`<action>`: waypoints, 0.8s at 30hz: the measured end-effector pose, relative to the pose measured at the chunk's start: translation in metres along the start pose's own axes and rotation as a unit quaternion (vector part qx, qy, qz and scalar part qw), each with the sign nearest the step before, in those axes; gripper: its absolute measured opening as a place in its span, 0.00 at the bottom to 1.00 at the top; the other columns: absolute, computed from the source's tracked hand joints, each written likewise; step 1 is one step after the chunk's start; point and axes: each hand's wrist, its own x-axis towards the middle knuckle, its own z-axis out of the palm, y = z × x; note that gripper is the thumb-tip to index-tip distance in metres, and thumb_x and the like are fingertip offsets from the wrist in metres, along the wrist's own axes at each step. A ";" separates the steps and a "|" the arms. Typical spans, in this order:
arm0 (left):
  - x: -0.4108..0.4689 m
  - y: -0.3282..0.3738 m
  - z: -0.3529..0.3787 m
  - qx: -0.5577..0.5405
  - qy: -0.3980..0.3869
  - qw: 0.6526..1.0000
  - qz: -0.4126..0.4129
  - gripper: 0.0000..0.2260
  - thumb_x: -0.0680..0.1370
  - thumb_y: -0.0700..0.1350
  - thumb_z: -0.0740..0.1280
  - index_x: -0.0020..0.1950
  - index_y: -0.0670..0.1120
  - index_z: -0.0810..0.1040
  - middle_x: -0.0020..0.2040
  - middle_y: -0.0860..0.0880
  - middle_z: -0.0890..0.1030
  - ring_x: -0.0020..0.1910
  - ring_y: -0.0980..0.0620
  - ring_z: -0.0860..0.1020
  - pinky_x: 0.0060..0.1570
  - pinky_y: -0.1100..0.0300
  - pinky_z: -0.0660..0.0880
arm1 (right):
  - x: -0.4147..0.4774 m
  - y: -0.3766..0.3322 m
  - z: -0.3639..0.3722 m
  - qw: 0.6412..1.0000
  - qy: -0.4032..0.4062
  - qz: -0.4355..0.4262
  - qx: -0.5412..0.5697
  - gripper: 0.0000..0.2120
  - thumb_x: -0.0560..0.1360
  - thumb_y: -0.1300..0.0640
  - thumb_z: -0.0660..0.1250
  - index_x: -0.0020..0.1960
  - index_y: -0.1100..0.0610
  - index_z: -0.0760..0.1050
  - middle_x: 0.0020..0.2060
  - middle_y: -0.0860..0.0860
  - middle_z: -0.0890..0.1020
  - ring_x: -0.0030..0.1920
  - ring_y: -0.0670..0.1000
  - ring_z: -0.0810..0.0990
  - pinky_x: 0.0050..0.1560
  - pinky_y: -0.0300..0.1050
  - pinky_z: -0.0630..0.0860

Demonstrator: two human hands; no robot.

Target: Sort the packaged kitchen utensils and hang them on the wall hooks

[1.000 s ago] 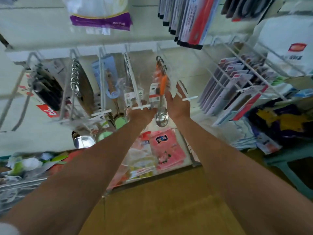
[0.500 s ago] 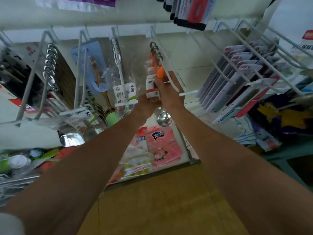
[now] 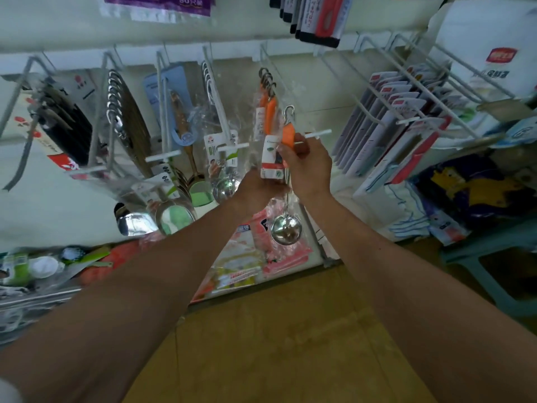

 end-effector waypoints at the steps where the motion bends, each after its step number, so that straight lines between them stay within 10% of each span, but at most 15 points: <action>1: -0.009 0.000 0.002 0.002 -0.008 1.000 0.003 0.11 0.70 0.25 0.69 0.46 0.38 0.78 0.32 0.53 0.83 0.32 0.57 0.81 0.33 0.64 0.76 | -0.008 -0.003 -0.004 1.000 0.007 0.005 0.003 0.09 0.75 0.51 0.71 0.51 0.54 0.78 0.41 0.43 0.80 0.39 0.36 0.76 0.36 0.24 0.67; 12: -0.086 -0.016 0.021 0.048 -0.021 0.999 0.004 0.15 0.70 0.30 0.73 0.56 0.34 0.79 0.54 0.35 0.82 0.56 0.39 0.80 0.61 0.46 0.76 | -0.092 -0.020 -0.046 0.999 0.026 0.024 0.013 0.08 0.76 0.52 0.71 0.53 0.53 0.75 0.39 0.41 0.78 0.38 0.36 0.75 0.37 0.25 0.68; 24: -0.166 -0.021 -0.048 0.117 0.005 0.993 -0.001 0.12 0.70 0.34 0.75 0.52 0.42 0.83 0.48 0.46 0.85 0.48 0.49 0.83 0.54 0.53 0.77 | -0.170 -0.067 -0.001 0.997 -0.022 0.030 0.072 0.07 0.75 0.55 0.72 0.51 0.51 0.75 0.41 0.41 0.80 0.41 0.39 0.78 0.46 0.36 0.76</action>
